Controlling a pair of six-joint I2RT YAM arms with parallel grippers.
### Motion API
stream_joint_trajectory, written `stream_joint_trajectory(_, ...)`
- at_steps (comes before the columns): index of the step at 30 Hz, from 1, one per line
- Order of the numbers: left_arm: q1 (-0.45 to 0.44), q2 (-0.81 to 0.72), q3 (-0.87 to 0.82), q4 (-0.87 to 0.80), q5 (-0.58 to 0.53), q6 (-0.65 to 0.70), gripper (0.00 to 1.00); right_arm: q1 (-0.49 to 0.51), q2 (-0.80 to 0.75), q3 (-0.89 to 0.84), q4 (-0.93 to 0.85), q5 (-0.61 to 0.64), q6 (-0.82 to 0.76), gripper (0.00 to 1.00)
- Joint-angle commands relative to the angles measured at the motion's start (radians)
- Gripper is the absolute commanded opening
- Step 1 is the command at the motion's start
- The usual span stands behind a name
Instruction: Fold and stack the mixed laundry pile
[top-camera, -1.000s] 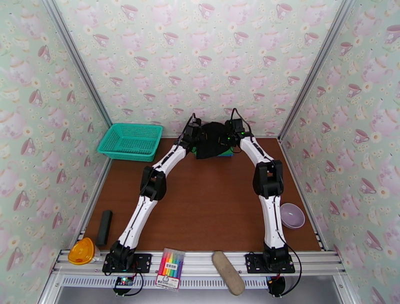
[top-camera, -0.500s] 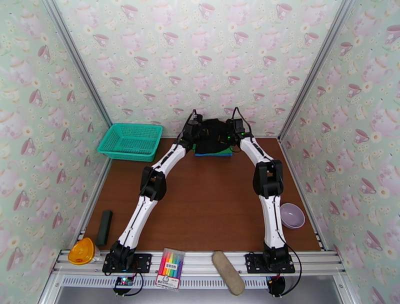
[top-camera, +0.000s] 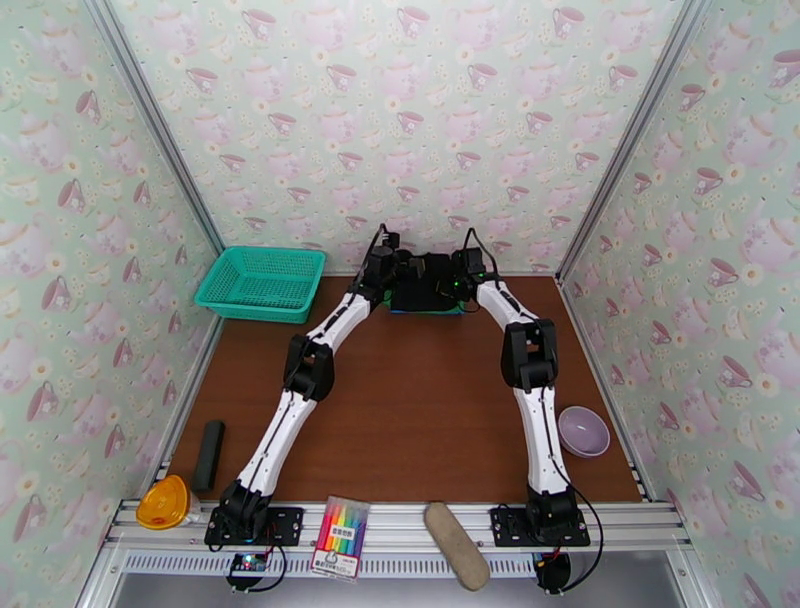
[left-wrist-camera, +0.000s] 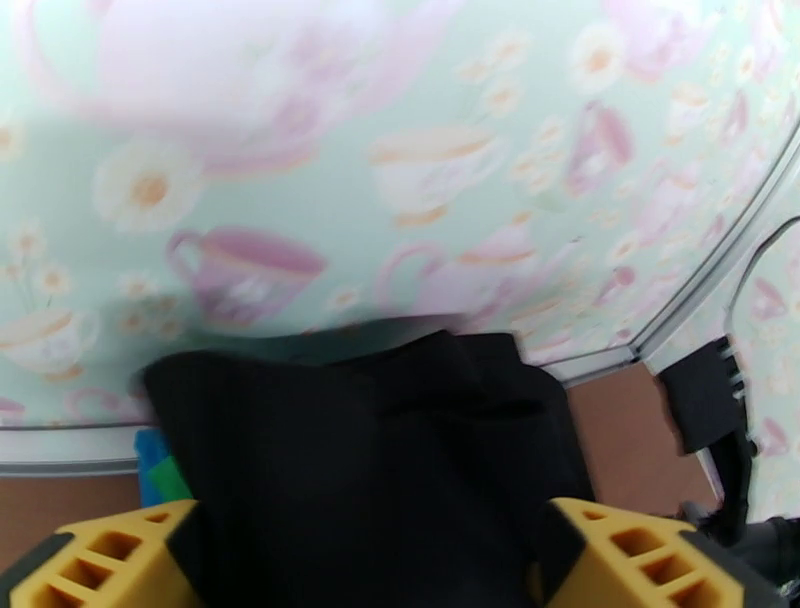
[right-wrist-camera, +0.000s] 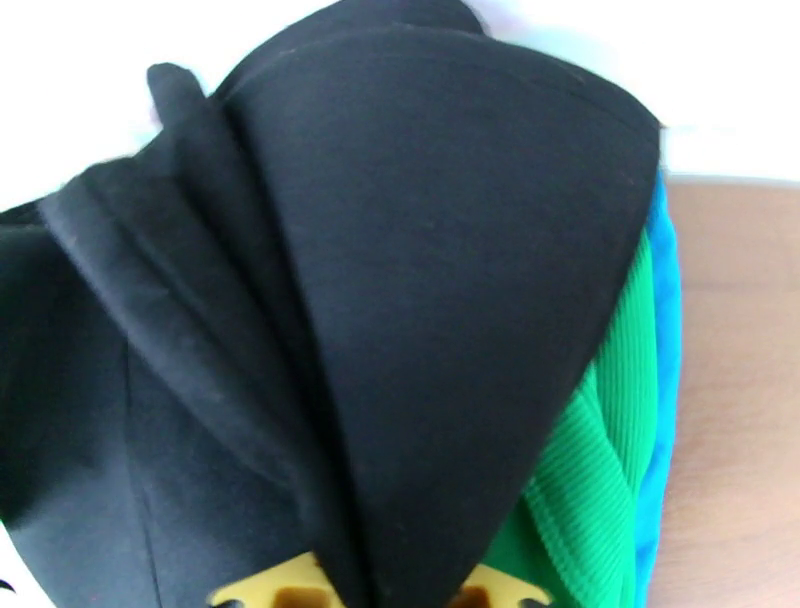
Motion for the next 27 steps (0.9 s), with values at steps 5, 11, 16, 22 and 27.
stream_joint_trajectory(5, 0.007, -0.039, 0.033, 0.042, -0.065, 0.069, 1.0, -0.001, -0.011, 0.035, -0.044, 0.044, 0.011, 0.59)
stream_joint_trajectory(11, -0.017, -0.273, -0.173, 0.067, -0.195, 0.259, 1.0, -0.004, -0.149, -0.03, -0.064, 0.091, -0.023, 0.71)
stream_joint_trajectory(16, -0.046, -0.68, -0.662, 0.285, -0.214, 0.37, 1.0, -0.007, -0.484, -0.378, 0.104, 0.215, -0.067, 1.0)
stream_joint_trajectory(22, -0.046, -1.201, -1.251, 0.31, -0.388, 0.398, 1.0, -0.009, -1.006, -0.961, 0.351, 0.349, -0.179, 1.0)
stream_joint_trajectory(27, -0.016, -1.5, -1.744, 0.305, -0.625, 0.383, 1.0, -0.009, -1.362, -1.486, 0.632, 0.544, -0.199, 1.0)
